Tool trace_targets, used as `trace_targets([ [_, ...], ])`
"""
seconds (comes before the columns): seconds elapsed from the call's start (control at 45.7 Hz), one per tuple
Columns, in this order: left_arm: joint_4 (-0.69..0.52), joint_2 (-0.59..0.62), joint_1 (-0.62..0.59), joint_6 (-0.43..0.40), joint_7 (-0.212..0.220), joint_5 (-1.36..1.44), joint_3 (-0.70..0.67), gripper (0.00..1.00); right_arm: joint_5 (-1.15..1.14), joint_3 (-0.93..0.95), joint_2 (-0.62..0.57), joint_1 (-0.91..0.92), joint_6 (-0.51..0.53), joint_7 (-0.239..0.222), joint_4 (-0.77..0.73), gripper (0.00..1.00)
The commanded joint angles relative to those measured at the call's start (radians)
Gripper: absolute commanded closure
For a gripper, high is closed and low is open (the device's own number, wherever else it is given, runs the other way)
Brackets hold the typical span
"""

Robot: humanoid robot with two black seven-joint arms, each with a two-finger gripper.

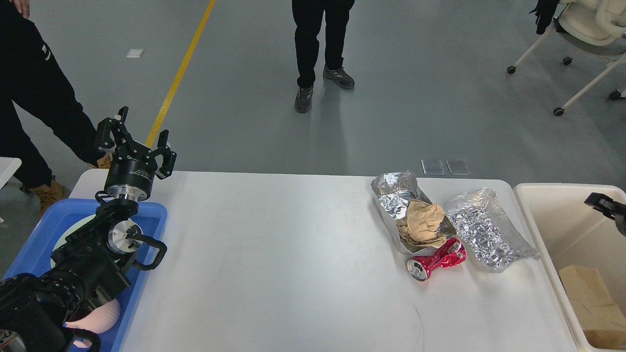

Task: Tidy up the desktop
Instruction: 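Raise the right gripper and bring it back over the table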

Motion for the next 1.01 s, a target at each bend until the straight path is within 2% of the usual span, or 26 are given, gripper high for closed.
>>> trace_targets([
  [0.0, 0.0, 0.0, 0.0, 0.0, 0.0, 0.001, 0.0, 0.04, -0.007, -0.018, 0.014, 0.099, 0.008, 0.0, 0.054, 0.0],
  [0.131, 0.0, 0.0, 0.0, 0.0, 0.0, 0.001, 0.0, 0.04, -0.016, -0.092, 0.04, 0.252, 0.017, 0.0, 0.152, 0.0],
  [0.241, 0.0, 0.0, 0.0, 0.0, 0.0, 0.001, 0.0, 0.04, -0.016, -0.2, 0.089, 0.404, 0.08, 0.002, 0.249, 0.0],
  [0.35, 0.0, 0.0, 0.0, 0.0, 0.0, -0.001, 0.0, 0.04, -0.016, -0.243, 0.138, 0.544, 0.19, 0.002, 0.339, 0.0],
  [0.547, 0.0, 0.0, 0.0, 0.0, 0.0, -0.001, 0.0, 0.04, -0.013, -0.263, 0.227, 0.78, 0.455, 0.002, 0.499, 0.0],
  [0.787, 0.0, 0.0, 0.0, 0.0, 0.0, -0.001, 0.0, 0.04, -0.013, -0.265, 0.286, 1.033, 0.623, 0.002, 0.713, 0.0],
  [0.984, 0.0, 0.0, 0.0, 0.0, 0.0, -0.001, 0.0, 0.04, -0.007, -0.263, 0.309, 1.179, 0.816, 0.002, 0.79, 0.0],
])
